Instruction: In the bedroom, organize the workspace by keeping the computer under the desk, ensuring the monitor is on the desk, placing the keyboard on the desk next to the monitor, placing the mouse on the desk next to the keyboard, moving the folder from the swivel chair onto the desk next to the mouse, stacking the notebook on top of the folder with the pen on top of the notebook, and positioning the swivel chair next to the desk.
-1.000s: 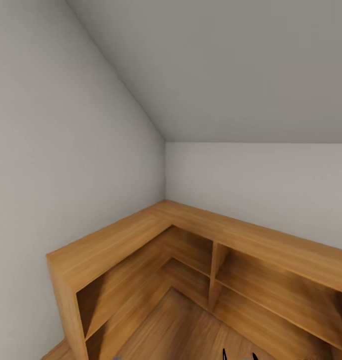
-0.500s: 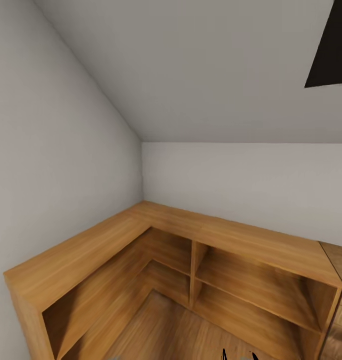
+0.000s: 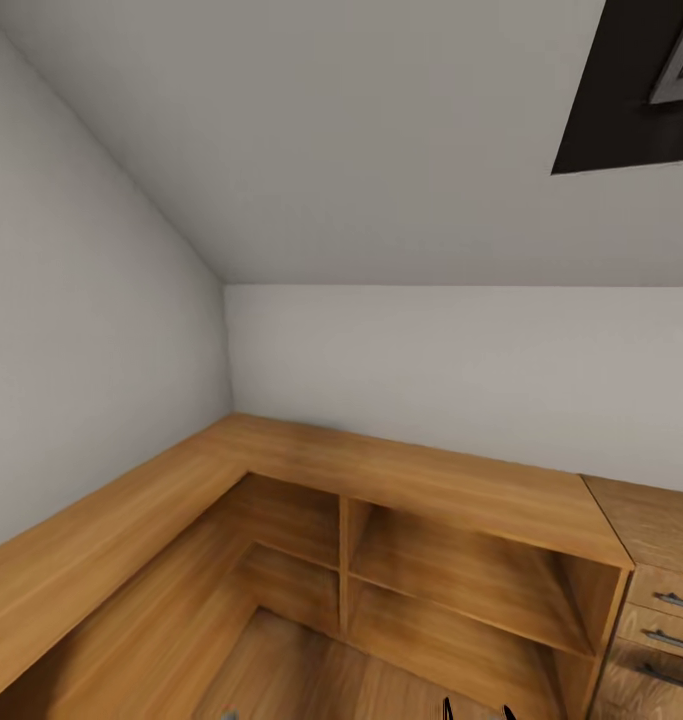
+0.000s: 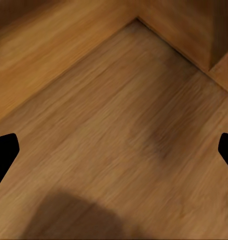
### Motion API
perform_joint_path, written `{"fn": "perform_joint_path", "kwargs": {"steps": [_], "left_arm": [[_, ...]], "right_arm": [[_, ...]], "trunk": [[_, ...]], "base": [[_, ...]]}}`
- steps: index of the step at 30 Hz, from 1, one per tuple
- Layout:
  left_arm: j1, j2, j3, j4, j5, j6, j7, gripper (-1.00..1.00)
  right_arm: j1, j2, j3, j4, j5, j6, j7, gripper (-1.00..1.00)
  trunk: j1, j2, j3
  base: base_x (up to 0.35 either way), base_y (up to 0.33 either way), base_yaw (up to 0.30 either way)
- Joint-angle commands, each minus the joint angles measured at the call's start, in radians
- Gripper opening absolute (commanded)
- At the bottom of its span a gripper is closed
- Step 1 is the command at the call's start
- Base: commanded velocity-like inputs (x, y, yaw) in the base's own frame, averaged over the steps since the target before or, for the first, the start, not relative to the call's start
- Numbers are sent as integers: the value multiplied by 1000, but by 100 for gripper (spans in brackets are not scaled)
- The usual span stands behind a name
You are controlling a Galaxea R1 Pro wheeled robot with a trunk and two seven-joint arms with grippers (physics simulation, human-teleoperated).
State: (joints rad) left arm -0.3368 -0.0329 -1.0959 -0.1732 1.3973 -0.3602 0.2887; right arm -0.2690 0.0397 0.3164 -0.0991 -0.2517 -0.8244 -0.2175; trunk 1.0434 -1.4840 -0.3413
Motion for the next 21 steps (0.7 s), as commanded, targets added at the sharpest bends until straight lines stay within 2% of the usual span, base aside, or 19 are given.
{"fn": "perform_joint_path", "kwargs": {"steps": [1, 12, 15, 21], "left_arm": [[-1, 1, -9, -2, 5, -3, 7, 100], [-1, 1, -9, -2, 5, -3, 7, 100], [-1, 1, -9, -2, 5, -3, 7, 100], [-1, 1, -9, -2, 5, -3, 7, 100]], "right_arm": [[-1, 0, 9, 1, -8, -2, -3, 100], [-1, 0, 9, 1, -8, -2, -3, 100], [-1, 0, 9, 1, -8, -2, -3, 100], [-1, 0, 9, 1, -6, -2, -3, 100]], "trunk": [[1, -1, -1], [1, -1, -1], [1, -1, -1], [1, -1, -1]], "base": [[331, 0, -300], [320, 14, -300], [-11, 242, -300], [-201, 171, -300]]}}
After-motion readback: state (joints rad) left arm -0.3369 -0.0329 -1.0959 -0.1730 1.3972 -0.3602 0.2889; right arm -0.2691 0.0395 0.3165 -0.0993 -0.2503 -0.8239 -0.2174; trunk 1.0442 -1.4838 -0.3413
